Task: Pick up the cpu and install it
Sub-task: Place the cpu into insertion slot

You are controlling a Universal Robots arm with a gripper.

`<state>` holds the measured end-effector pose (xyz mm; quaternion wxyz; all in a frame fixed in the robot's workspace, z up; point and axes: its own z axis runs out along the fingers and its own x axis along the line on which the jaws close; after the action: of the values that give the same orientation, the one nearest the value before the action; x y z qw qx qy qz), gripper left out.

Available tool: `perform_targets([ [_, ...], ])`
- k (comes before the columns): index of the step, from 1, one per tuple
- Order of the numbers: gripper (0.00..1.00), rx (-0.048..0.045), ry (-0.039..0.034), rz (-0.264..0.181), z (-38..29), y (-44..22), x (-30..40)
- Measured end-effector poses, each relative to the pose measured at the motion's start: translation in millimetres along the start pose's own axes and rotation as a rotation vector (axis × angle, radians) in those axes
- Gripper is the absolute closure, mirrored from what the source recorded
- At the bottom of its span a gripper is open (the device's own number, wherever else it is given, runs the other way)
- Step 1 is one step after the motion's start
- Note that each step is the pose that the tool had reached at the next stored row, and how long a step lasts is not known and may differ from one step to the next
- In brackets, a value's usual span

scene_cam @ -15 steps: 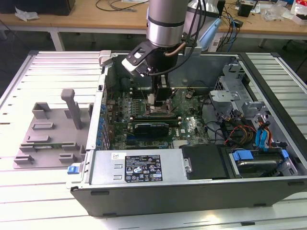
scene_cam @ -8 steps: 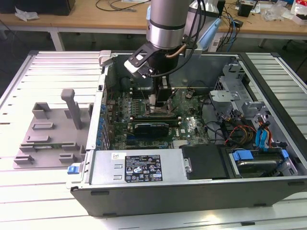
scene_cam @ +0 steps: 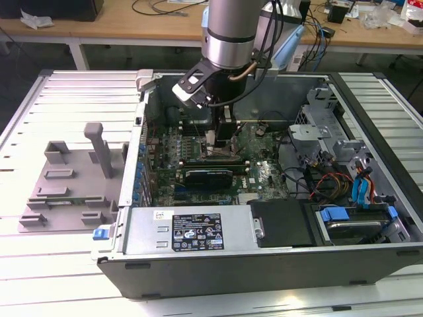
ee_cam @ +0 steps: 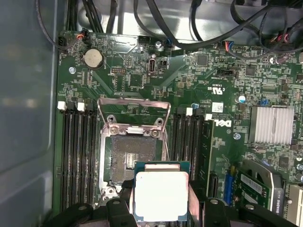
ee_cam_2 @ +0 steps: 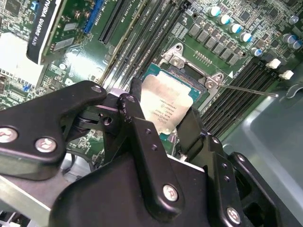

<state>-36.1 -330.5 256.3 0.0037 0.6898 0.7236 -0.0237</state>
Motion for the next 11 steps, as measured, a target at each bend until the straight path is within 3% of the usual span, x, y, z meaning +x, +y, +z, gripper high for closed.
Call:
perform_targets([
  [5,0.45,-0.0001,0.0002,0.0,5.2,1.3,3.8],
  [11,0.45,0.0,0.0,0.0,8.1,3.8,13.4],
])
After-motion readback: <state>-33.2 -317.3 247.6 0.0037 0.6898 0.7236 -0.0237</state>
